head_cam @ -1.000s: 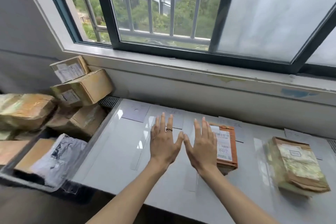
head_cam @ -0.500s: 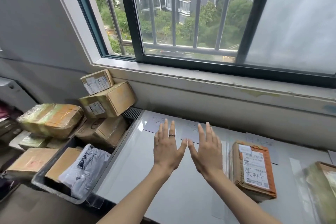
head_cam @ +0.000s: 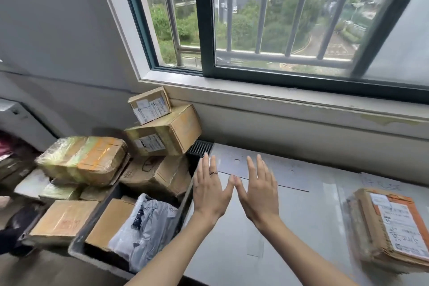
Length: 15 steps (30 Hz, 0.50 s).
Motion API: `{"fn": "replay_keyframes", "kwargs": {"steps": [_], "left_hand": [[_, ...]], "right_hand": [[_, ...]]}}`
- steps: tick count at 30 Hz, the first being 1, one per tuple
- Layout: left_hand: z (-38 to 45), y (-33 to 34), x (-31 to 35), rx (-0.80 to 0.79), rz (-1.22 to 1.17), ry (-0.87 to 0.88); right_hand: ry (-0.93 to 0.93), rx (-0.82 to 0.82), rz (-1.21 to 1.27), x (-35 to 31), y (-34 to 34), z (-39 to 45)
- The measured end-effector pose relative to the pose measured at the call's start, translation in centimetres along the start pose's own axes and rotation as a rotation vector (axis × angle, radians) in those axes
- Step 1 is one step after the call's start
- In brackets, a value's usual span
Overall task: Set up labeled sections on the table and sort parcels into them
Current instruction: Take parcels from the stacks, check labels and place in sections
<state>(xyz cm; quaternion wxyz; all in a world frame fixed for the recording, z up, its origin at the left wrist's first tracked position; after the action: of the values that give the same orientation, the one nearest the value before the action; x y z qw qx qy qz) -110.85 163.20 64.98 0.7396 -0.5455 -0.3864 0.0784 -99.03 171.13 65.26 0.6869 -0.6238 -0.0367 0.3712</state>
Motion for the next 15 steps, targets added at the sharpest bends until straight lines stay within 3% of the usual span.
{"fn": "replay_keyframes", "kwargs": {"steps": [8,15], "left_hand": [[2.7,-3.8,-10.4,-0.024,0.012,-0.006],[4.6,-5.9,-14.2,-0.021,-0.037,-0.032]], "right_hand": [[0.055,-0.017,-0.031,-10.0,5.6,0.1],[0.051,-0.024,-0.028,-14.6,7.3,1.4]]}}
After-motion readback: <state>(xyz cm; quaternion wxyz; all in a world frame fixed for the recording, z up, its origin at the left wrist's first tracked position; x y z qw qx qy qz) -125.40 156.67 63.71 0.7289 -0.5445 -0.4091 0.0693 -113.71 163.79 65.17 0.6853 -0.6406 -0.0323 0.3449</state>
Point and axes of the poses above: each hand's wrist, its own z-axis towards the middle knuckle, its own y-axis out of the palm, x = y × z, the point moved 8 cm from there along z, towards the middle knuckle, and after that the axes turned 2 degrees about -z, right-handed, at the moved point
